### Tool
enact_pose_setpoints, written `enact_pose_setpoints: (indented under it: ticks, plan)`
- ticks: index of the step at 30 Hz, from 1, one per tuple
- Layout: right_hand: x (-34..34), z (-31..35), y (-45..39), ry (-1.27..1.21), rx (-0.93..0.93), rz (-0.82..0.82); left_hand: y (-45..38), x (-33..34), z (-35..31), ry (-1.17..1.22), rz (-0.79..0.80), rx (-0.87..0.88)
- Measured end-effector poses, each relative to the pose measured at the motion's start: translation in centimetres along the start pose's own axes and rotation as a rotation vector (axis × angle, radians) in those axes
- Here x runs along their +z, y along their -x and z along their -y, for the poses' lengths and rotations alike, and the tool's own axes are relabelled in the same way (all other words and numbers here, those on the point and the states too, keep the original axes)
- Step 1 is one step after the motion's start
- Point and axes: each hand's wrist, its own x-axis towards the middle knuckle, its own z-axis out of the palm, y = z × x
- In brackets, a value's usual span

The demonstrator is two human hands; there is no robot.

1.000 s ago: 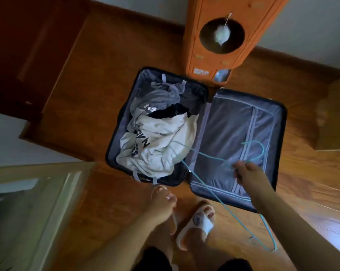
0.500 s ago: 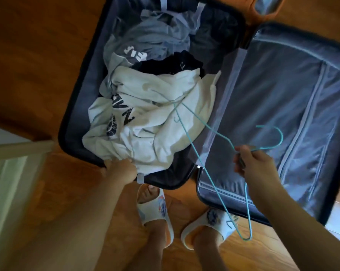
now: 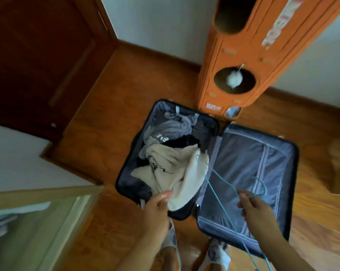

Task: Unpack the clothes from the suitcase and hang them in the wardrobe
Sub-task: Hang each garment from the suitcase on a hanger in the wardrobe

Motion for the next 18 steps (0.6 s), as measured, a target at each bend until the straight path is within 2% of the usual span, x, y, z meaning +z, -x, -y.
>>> enact_pose_setpoints:
  ticks: [6, 11, 13, 18]
  plan:
    - [-11.9, 10.5, 8.9, 0.038, -0.246, 0.013, 14.1, -4.5, -17.0, 0.133, -0.063, 0.291]
    - [-21.5, 15.1, 12.6, 0.003, -0.453, 0.061, 22.6, -7.9, -28.3, 0.444, -0.111, 0.470]
    - [-25.3, 17.6, 14.6, 0.018, -0.556, 0.060, 25.7, -9.4, -32.0, 0.383, -0.143, 0.565]
    - [-31.3, 24.6, 19.0, 0.012, -0.709, 0.158, 36.0, -11.4, -37.7, -0.126, -0.198, 0.839]
